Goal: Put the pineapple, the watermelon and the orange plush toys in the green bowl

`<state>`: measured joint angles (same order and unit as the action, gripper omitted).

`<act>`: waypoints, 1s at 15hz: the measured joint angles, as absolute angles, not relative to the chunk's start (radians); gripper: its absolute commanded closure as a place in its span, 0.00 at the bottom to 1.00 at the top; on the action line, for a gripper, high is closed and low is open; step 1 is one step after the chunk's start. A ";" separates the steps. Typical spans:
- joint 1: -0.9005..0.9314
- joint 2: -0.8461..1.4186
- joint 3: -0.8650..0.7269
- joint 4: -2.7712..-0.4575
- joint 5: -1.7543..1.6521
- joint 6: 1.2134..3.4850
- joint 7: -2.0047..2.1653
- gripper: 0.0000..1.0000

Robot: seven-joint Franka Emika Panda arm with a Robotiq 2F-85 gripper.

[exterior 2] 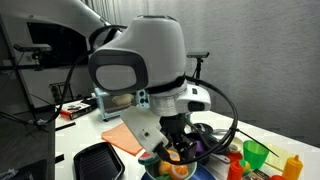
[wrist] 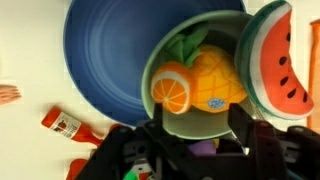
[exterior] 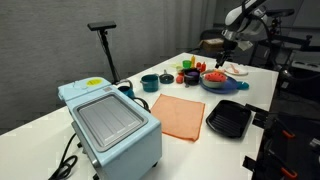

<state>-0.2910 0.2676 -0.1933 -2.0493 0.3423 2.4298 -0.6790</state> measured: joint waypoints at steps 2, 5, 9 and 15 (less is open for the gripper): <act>-0.297 0.265 -0.186 -2.047 0.340 2.394 -0.679 0.00; -0.299 0.241 -0.186 -2.044 0.295 2.261 -0.679 0.00; -0.297 0.153 -0.186 -2.066 0.219 2.129 -0.696 0.00; -0.270 -0.070 -0.186 -2.240 0.117 2.104 -0.763 0.00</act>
